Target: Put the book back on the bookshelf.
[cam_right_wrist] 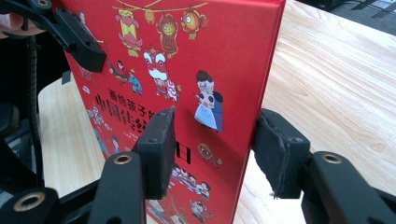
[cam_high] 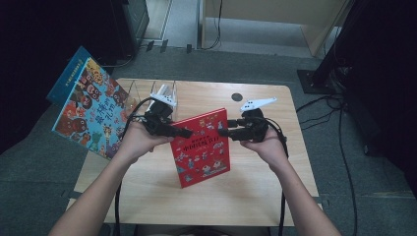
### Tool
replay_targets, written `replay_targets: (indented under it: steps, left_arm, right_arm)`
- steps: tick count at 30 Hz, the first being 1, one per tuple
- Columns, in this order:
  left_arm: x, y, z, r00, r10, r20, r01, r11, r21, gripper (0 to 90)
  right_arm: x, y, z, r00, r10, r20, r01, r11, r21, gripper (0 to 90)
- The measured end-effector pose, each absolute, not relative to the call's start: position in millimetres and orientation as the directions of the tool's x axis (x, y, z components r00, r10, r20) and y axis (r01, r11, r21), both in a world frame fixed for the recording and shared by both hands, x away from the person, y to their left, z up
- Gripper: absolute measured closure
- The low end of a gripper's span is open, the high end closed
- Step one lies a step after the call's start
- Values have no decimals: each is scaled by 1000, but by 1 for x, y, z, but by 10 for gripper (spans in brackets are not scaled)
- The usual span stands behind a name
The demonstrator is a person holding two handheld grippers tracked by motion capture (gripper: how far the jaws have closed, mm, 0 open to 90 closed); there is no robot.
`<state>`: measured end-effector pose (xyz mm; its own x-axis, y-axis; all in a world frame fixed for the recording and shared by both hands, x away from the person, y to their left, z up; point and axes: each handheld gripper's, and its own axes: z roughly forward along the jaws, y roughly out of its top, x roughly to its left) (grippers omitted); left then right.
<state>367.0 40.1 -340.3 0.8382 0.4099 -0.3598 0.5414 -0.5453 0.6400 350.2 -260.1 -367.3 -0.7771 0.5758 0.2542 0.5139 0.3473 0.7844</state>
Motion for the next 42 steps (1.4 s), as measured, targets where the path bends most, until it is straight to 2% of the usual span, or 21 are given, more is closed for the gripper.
replay_targets:
  steps: [5,8,18,29,33,42]
  left_arm:
    - [370,34,-332,842,401,-361,537,-567,625,765]
    - [371,27,-329,847,413,-334,530,-614,585,755]
    - [379,25,-325,813,395,-428,576,-656,488,801]
    - [385,38,-306,780,453,-431,625,-600,500,800]
    - [386,47,-297,778,470,-417,628,-587,510,801]
    - [381,70,-290,764,509,-397,644,-566,515,800]
  right_arm:
    - [350,-256,-367,-791,555,258,505,355,787,494]
    - [349,-250,-368,-805,538,248,495,381,781,494]
    - [348,-246,-369,-813,527,246,485,383,786,494]
    - [344,-268,-394,-784,563,263,506,333,795,467]
    - [339,-273,-406,-794,566,223,465,328,823,457]
    - [334,-275,-436,-784,595,177,453,353,819,427]
